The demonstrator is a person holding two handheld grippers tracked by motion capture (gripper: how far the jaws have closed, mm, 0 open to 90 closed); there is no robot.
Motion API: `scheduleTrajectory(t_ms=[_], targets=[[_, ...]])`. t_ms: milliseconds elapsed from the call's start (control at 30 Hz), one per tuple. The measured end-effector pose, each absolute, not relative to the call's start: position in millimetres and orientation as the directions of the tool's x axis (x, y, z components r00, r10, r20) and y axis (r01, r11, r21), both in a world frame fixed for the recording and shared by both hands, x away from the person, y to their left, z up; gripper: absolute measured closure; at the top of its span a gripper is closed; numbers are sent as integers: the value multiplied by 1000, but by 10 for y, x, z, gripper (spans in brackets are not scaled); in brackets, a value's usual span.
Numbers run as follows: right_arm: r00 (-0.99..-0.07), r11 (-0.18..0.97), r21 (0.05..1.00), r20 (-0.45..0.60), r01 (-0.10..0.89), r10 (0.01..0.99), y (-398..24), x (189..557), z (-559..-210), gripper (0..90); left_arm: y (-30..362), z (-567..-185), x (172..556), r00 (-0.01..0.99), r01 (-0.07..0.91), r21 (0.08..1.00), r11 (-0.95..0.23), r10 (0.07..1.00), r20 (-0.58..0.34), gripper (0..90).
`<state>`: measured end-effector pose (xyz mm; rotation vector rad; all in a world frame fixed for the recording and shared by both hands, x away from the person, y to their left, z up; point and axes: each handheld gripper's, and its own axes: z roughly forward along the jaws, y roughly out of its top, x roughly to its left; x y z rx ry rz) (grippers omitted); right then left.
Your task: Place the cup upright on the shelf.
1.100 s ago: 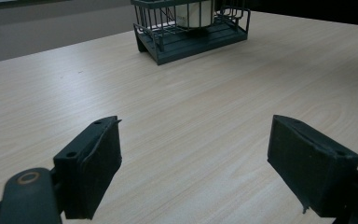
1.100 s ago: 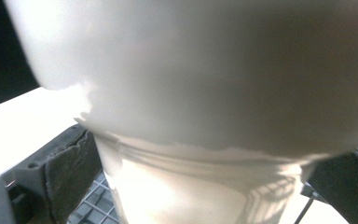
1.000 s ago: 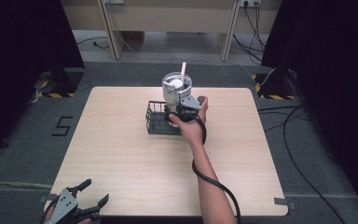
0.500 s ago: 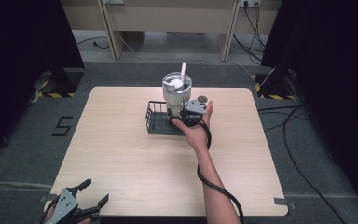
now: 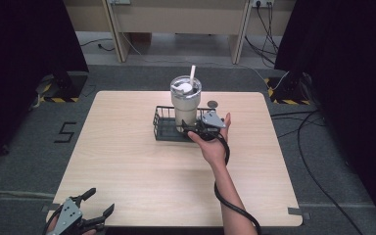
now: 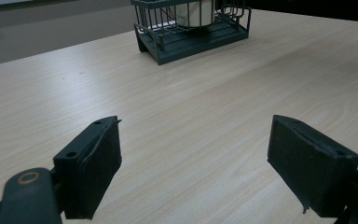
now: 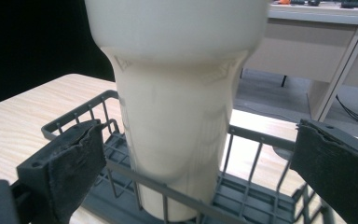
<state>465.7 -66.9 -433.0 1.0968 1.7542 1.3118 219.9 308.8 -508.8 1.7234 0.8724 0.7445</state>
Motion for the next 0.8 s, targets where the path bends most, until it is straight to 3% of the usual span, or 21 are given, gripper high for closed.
scheduleTrajectory(t_ms=[800], targets=[[-415,119,963,-8,243,910,-924,4227,-4397,43,3087,-5086,2195,540,205,954,-218,838,75,165]])
